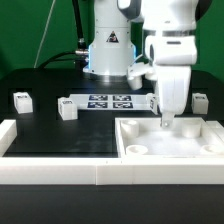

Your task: Assemble one leg

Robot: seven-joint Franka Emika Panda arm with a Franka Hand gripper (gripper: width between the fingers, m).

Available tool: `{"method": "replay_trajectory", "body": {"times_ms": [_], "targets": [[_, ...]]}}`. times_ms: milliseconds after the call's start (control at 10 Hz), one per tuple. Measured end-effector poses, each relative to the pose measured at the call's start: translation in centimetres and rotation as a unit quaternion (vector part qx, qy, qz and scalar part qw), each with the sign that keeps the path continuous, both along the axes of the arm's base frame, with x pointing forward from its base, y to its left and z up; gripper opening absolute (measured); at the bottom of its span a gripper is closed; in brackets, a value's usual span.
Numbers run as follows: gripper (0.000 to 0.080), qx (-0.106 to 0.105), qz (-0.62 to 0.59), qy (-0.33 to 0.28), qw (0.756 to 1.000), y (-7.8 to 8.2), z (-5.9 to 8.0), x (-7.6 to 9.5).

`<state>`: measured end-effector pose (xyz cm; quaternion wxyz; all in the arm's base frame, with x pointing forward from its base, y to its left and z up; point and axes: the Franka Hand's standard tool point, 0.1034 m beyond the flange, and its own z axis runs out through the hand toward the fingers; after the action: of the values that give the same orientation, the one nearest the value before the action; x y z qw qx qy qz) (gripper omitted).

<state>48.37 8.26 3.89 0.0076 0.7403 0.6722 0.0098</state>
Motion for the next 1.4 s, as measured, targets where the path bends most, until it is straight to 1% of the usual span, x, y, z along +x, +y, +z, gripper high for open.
{"method": "replay_trajectory", "body": {"times_ms": [100,200,400,700,800,900,1000,1200,1300,1400], "targets": [[0.0649,-0.001,-0.018,-0.002,1.000,0.8,0.9,-0.7],[0.0649,0.000,-0.041,-0.005,0.999,1.6,1.5,-1.1],[0.0649,0.001,-0.051,-0.004,0.999,1.4,1.4,-1.2],[0.0649,0.008,-0.200,-0.002,0.980,1.6,1.4,-1.2],[0.0649,0.011,-0.253,0.000,0.967,1.8,1.3,-1.4],[0.0649,0.015,-0.316,0.006,0.949,2.3,1.1,-2.1],[0.0649,0.016,-0.354,0.009,0.935,3.0,1.1,-2.8],[0.0649,0.025,-0.458,0.019,0.888,4.2,1.1,-3.3],[0.0649,0.028,-0.505,0.024,0.863,4.5,1.1,-3.4],[0.0649,0.029,-0.548,0.027,0.836,5.2,1.1,-3.8]]}}
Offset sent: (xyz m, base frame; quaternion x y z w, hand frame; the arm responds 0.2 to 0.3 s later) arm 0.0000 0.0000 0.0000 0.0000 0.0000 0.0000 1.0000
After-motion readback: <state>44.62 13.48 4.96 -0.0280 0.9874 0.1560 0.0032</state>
